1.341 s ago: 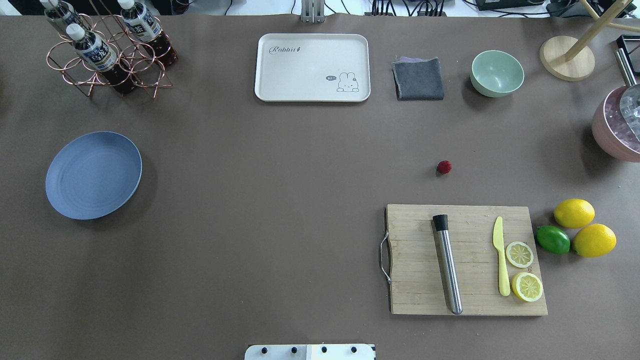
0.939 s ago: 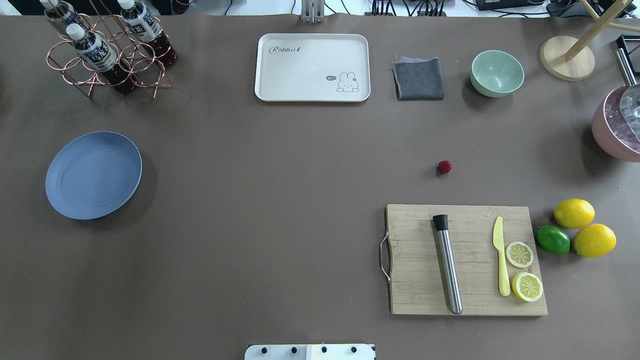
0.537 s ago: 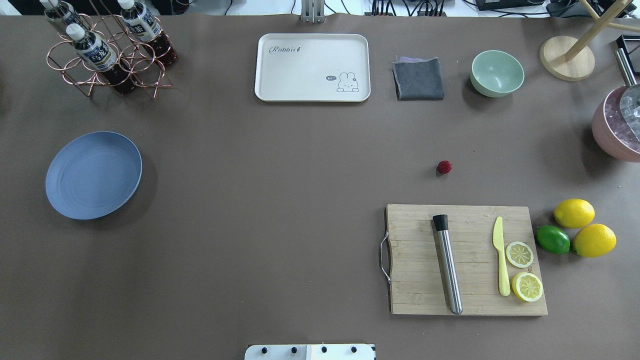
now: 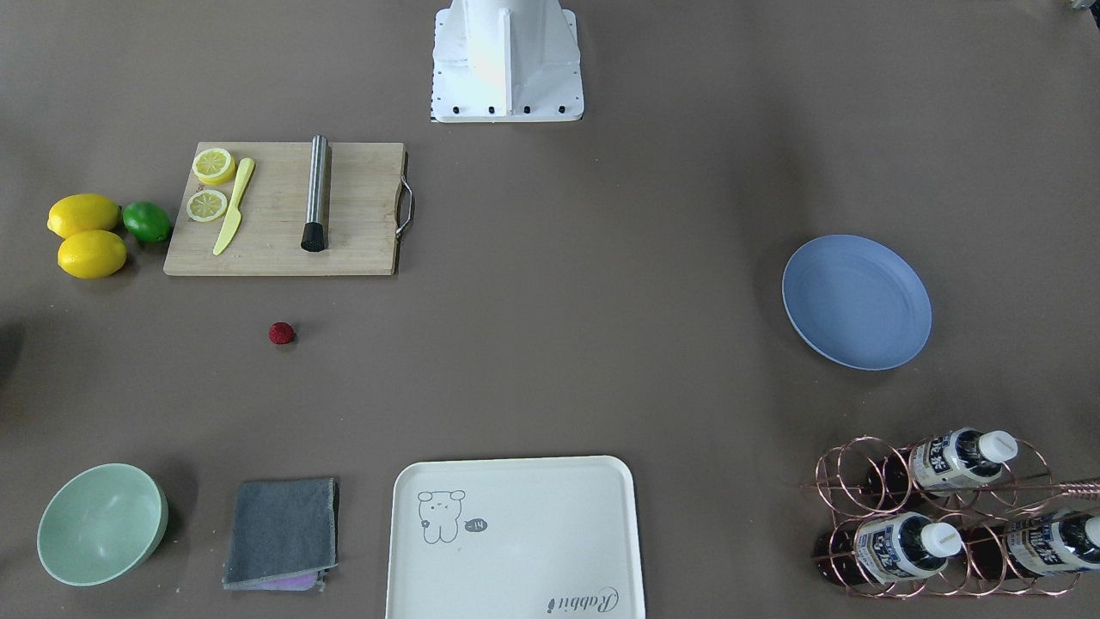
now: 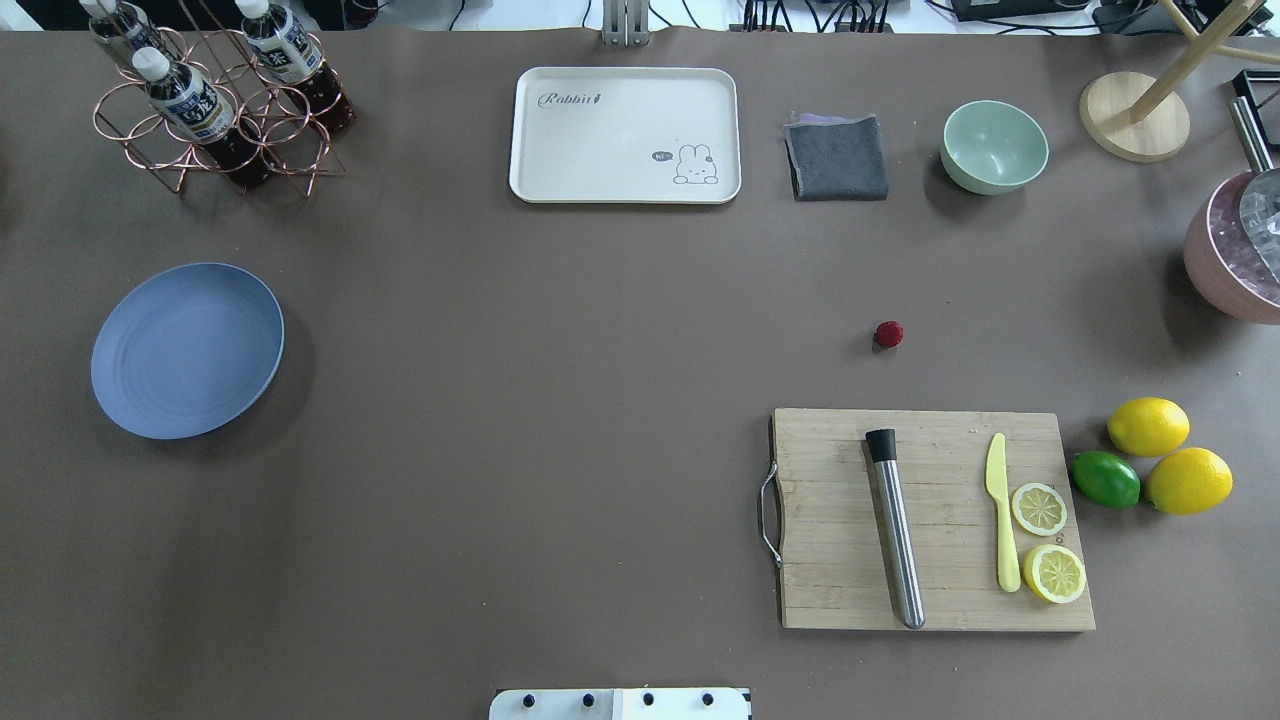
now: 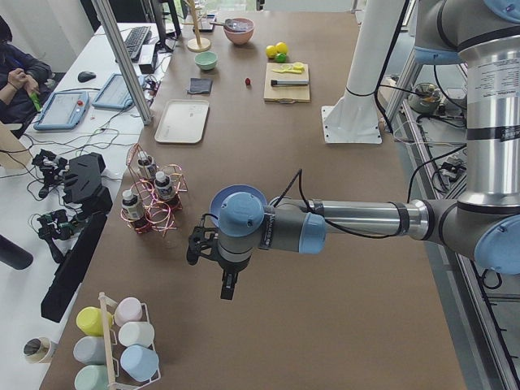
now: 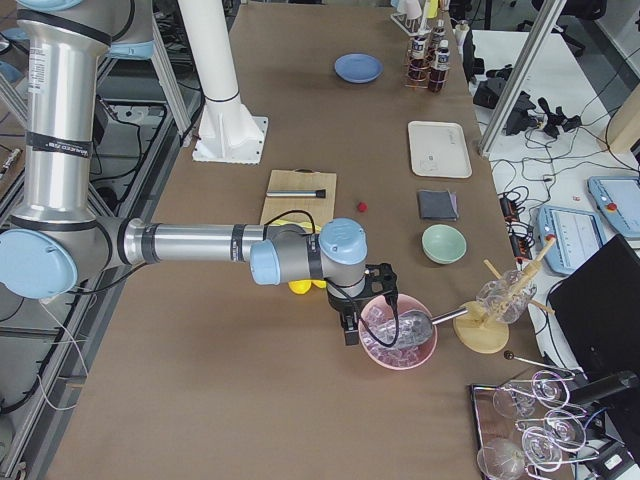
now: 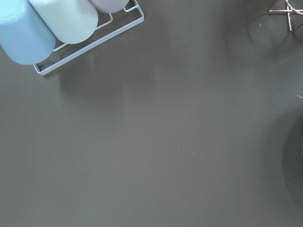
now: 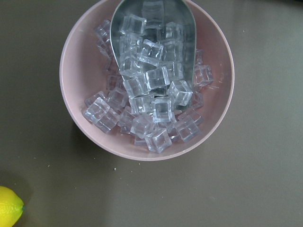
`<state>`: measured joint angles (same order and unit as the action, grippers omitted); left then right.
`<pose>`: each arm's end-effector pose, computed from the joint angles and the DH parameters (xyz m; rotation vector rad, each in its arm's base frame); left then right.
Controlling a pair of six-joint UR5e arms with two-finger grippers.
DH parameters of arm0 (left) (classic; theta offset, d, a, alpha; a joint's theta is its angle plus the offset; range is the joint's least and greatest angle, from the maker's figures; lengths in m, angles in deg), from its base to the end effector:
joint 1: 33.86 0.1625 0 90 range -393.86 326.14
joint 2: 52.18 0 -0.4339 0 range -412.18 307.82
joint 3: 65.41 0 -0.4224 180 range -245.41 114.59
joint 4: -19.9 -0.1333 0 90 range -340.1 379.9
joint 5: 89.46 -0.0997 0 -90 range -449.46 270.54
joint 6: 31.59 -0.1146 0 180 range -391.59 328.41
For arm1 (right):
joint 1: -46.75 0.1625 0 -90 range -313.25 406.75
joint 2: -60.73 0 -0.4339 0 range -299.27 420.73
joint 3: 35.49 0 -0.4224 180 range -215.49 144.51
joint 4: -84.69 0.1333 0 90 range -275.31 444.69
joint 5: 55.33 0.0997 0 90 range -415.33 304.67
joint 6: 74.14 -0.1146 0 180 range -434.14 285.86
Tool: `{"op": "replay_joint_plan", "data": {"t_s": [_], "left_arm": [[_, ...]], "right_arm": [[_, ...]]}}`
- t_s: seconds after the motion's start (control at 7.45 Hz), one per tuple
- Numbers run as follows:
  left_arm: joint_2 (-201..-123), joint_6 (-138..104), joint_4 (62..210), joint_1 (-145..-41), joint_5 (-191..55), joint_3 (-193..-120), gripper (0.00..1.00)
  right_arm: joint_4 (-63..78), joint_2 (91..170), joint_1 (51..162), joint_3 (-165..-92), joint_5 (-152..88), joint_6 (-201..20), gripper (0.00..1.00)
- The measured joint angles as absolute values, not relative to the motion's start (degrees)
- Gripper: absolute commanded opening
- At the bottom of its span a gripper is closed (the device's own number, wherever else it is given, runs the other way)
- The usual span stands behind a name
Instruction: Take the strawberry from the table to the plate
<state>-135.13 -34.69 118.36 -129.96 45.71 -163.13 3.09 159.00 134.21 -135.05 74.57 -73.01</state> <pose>-0.1028 -0.4721 0.6521 0.2136 0.7719 0.0133 0.0388 -0.4751 0.6523 0.1537 -0.6970 -0.1202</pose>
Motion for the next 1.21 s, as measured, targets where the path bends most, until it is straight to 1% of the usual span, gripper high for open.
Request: {"op": "replay_joint_plan", "data": {"t_s": [0.27,0.54,0.67,0.94,1.21], "left_arm": [[-133.68,-35.00,123.83,-130.01,45.99,-161.73,0.98],[-134.04,-34.90,127.54,-129.93,46.09,-161.65,0.97],[-135.18,-34.72,129.20,-129.59,46.10,-161.24,0.99],[-137.28,-32.21,131.01,-126.94,46.05,-158.76,0.99],[-137.94,-24.13,136.58,-121.42,45.88,-155.31,0.98]], "right_arm": [[5.40,159.09,134.20,-134.86,74.67,-73.04,1.00],[7.84,158.53,133.99,-135.02,75.02,-72.97,1.00],[10.20,158.31,133.40,-135.12,75.68,-73.09,1.00],[13.71,157.06,129.48,-135.41,77.08,-76.64,1.00],[15.05,154.49,123.14,-135.84,76.20,-86.41,1.00]]}}
